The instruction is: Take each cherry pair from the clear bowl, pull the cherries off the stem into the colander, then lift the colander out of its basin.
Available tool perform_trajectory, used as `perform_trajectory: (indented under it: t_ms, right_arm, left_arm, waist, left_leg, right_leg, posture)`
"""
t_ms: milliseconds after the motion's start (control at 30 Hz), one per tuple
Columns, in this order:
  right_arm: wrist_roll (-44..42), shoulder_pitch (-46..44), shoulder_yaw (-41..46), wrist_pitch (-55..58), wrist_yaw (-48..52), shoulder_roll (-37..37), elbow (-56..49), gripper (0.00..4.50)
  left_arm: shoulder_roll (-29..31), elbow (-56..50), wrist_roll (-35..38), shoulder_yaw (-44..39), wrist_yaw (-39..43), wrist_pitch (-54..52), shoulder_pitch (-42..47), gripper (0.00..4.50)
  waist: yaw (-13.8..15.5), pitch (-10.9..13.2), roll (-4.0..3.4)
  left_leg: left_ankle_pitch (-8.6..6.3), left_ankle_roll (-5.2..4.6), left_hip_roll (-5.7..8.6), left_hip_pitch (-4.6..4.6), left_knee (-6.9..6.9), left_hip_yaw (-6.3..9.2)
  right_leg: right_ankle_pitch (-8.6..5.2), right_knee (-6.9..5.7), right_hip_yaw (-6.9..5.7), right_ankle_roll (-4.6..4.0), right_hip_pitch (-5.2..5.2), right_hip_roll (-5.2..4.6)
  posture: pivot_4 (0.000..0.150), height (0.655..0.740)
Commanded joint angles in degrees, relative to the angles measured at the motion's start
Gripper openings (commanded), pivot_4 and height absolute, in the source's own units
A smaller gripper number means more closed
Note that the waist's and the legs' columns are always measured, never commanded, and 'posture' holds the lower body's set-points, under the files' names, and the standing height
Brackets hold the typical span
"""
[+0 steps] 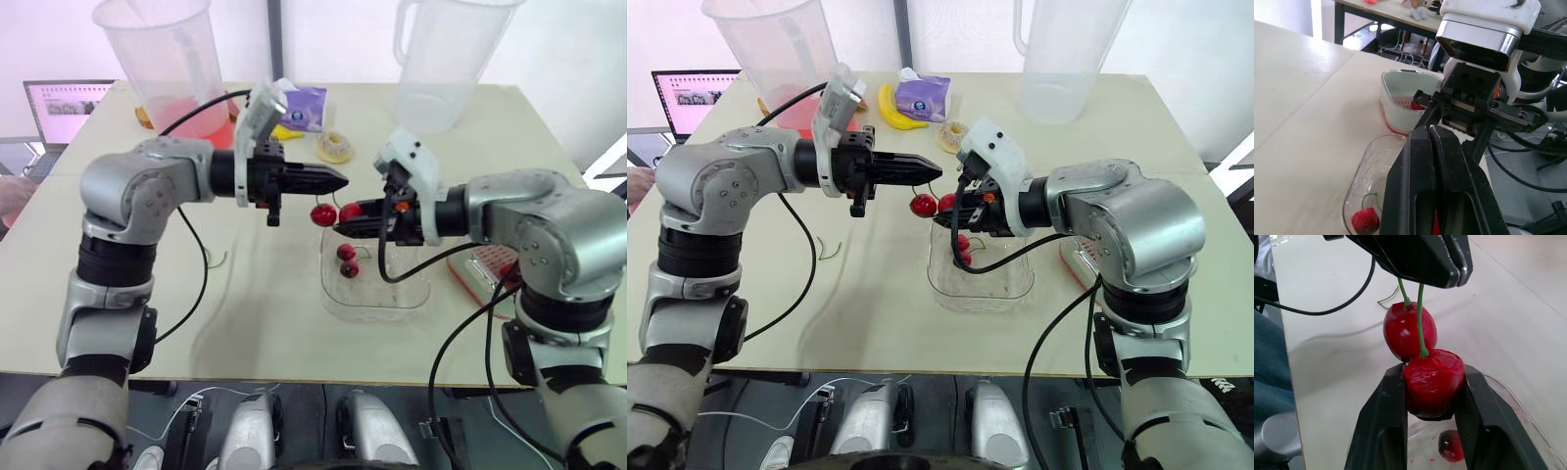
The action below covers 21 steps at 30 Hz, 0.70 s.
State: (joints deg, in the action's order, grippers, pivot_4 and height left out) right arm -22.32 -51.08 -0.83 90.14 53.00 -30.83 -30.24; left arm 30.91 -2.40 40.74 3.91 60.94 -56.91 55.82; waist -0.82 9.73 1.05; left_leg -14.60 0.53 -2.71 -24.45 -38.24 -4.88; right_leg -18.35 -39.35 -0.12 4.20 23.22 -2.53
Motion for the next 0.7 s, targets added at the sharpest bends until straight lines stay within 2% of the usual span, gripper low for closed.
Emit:
perform_trajectory:
  t_ms: [33, 467, 700]
  right_arm:
    - [-2.7, -0.8, 1.9, -0.9, -1.8, -1.7, -0.8, 0.79]
    - [-7.1, 10.0, 4.6, -1.0, -8.5, -8.9, -2.7, 0.79]
    - [-6.6, 11.1, 17.4, 2.4, -14.5, -9.3, -1.4, 0.79]
  left_arm:
    - [0.2, -1.6, 0.5, -0.7, -0.1, 0.6, 0.0, 0.0]
    - [0.9, -2.0, 0.7, -1.4, -1.3, 0.2, -1.2, 0.0]
    - [0.9, -2.4, 1.1, -1.8, -2.1, -0.1, -1.7, 0.0]
  waist:
    - [0.0, 0.0, 0.0]
    - [-0.2, 0.0, 0.01]
    - [0.1, 0.0, 0.01]
  left_leg:
    - [0.0, 0.0, 0.0, 0.0, 0.0, 0.0]
    - [-0.03, -0.06, -0.03, -0.04, 0.01, -0.01]
    - [-0.03, -0.06, -0.03, -0.04, 0.03, 0.0]
  right_leg:
    - [0.0, 0.0, 0.0, 0.0, 0.0, 0.0]
    - [0.0, 0.09, 0.02, 0.0, 0.0, 0.0]
    - [0.0, 0.1, 0.02, 0.0, 0.0, 0.0]
  posture:
    - [0.15, 0.74]
    - [0.15, 0.74]
    - [0.15, 0.74]
